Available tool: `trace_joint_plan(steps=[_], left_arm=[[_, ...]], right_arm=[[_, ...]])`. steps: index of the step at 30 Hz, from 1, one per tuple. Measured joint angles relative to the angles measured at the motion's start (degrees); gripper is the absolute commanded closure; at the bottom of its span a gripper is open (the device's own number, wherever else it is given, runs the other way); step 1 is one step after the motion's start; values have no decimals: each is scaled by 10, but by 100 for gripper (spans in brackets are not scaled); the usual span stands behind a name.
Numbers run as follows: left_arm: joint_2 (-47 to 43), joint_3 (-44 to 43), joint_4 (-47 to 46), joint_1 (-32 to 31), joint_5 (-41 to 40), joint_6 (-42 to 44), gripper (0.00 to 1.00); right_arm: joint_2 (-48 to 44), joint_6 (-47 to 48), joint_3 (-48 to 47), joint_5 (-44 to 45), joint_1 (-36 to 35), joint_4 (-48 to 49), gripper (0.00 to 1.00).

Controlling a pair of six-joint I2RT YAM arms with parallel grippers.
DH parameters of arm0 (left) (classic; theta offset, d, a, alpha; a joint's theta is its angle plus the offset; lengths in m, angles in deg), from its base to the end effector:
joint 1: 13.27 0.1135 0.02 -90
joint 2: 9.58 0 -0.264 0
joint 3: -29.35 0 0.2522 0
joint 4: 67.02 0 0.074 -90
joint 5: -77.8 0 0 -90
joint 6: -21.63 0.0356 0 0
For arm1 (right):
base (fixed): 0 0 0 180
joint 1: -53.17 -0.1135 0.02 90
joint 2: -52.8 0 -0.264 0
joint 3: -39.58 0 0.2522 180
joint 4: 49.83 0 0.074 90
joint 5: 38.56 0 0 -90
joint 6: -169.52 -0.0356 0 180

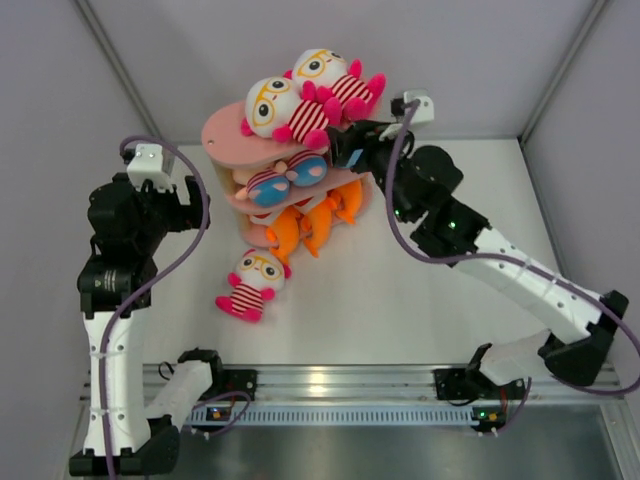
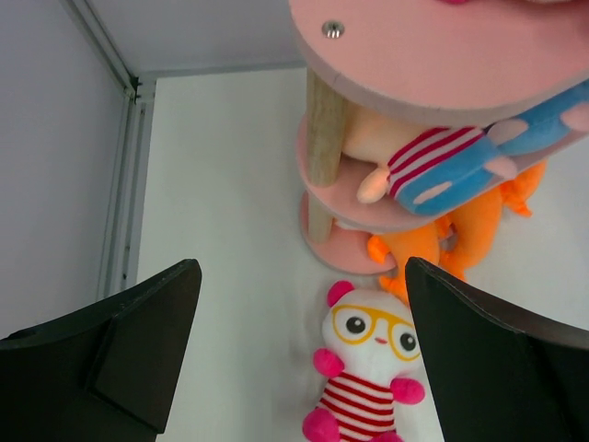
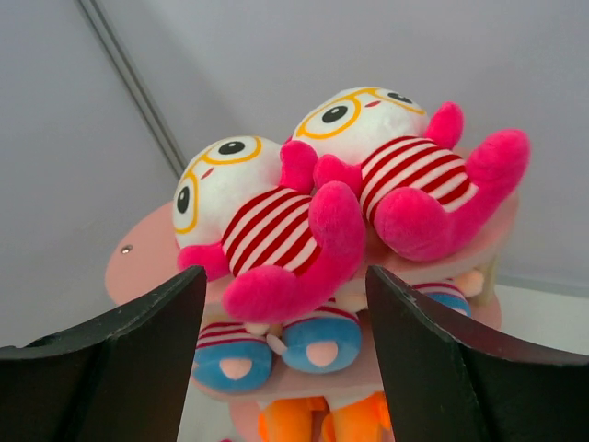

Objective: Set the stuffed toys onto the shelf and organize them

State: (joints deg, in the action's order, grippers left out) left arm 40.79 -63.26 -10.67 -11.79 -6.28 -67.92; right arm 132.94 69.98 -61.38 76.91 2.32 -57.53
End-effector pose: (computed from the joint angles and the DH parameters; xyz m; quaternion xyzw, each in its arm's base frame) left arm 0.1445 0.0001 0.4597 0.0247 0.7878 -0.0304 0.6147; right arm 0.2100 0.2338 0.4873 -0.0523 0.6283 0.2658 0.7293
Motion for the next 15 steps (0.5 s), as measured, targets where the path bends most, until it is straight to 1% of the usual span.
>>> trace_joint_plan(steps=[1, 2, 4, 7, 8, 9, 11, 15], left_arm=[[0, 7, 5, 0, -2, 9, 2], [0, 14, 14, 0, -6, 19, 2], [-4, 29, 20, 0, -10, 35, 2], [-15, 64, 28, 0, -23, 58, 2], [-18, 76, 31, 0, -30, 64, 2], [-21, 90, 36, 0, -40, 72, 2], [-25, 115, 43, 3, -55, 84, 2], [-37, 164, 61, 11, -90, 113, 2]], right_arm=[[-27, 6, 16, 23, -17, -2, 28], [-56, 9, 33, 51, -37, -6, 25], [-122, -3, 82, 101, -78, -16, 24], [-191, -58, 174, 140, -123, -14, 21], [-199, -80, 205, 141, -134, -12, 20], [-192, -103, 229, 134, -141, -6, 19], [-148, -139, 265, 108, -158, 4, 17], [33, -195, 291, 26, -202, 46, 17]])
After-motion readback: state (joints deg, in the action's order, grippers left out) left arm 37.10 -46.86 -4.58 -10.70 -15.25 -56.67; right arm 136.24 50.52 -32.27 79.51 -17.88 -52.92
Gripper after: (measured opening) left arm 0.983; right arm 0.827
